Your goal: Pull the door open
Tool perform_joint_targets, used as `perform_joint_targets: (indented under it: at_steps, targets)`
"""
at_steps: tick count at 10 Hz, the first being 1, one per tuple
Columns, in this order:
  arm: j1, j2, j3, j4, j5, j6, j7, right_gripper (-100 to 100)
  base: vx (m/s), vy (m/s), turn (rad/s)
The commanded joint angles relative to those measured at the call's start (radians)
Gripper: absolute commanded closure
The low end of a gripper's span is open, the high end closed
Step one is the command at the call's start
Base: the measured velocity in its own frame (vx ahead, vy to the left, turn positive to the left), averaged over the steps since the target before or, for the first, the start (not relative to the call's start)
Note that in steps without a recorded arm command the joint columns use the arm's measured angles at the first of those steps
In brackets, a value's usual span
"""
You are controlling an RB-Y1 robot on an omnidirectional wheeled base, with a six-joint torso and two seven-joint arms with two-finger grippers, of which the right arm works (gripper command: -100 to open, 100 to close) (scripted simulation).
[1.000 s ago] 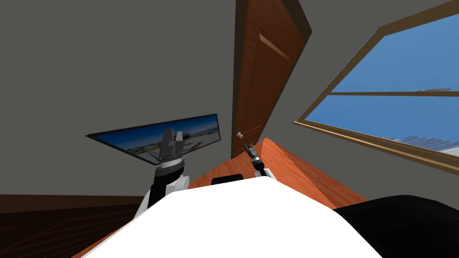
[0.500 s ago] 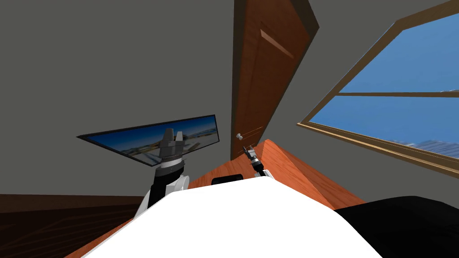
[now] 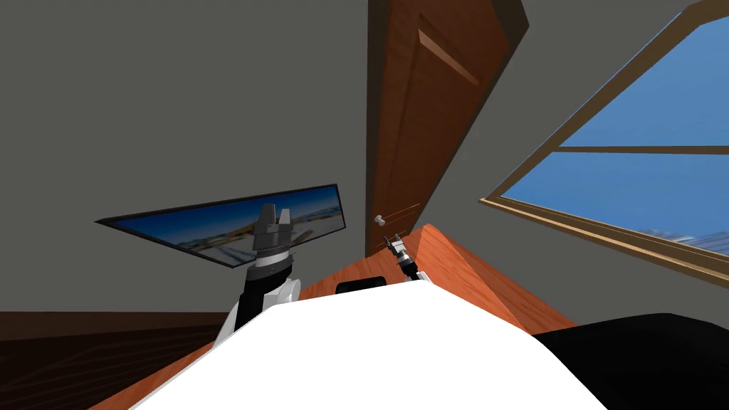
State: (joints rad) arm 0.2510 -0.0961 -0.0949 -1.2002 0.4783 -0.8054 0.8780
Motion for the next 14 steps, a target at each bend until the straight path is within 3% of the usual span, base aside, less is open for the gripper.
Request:
perform_joint_targets:
  at_steps: [1, 9, 10, 14]
  targets:
    - [-0.011, 0.003, -0.004, 0.035, 0.016, -0.012, 0.033, -100, 0.062, -0.081, 0.065]
    - [-0.059, 0.014, -0.026, 0.21, 0.092, -0.079, 0.188, -100, 0.065, -0.084, 0.06]
    - [-0.056, 0.013, -0.025, 0.199, 0.085, -0.076, 0.175, -100, 0.031, -0.042, 0.015]
    - [-0.123, -0.038, -0.043, 0.311, 0.027, -0.099, 0.193, -100, -0.037, 0.08, 0.07]
